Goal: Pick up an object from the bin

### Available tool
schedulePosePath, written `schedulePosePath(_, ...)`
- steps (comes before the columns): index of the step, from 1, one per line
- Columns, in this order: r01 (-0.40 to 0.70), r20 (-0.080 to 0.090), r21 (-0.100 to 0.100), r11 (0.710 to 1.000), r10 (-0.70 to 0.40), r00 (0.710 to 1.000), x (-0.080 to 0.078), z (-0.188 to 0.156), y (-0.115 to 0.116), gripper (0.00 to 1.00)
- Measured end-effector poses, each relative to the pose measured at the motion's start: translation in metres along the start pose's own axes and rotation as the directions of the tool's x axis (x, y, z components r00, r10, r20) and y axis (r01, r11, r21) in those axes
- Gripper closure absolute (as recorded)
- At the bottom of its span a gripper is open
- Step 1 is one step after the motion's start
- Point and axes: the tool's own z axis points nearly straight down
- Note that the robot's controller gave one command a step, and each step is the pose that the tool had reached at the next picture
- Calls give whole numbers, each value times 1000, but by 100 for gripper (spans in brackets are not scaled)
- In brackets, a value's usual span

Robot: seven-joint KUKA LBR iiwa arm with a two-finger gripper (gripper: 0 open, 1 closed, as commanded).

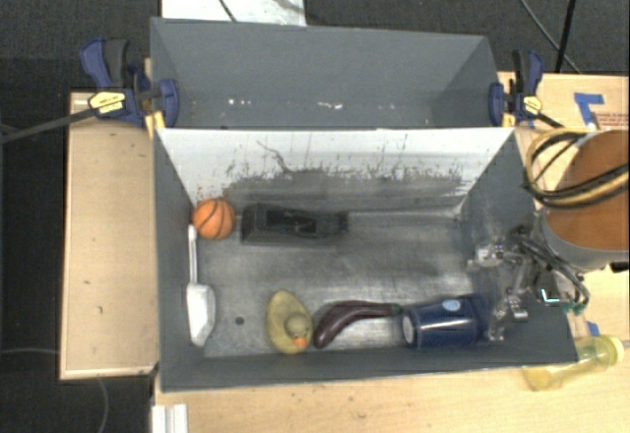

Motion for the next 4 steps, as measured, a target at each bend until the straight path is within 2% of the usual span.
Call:
schedulePosePath(1, 5, 8, 2, 1000, -5, 1000, -2, -4, 0, 0)
schedulePosePath(2, -154, 15, 2, 988, 154, 988, -8, 30, 15, 0)
schedulePosePath(3, -101, 4, 4, 995, 101, 995, -8, 53, 30, 100)
schedulePosePath(4, -99, 4, 4, 995, 99, 995, -8, 53, 30, 100)
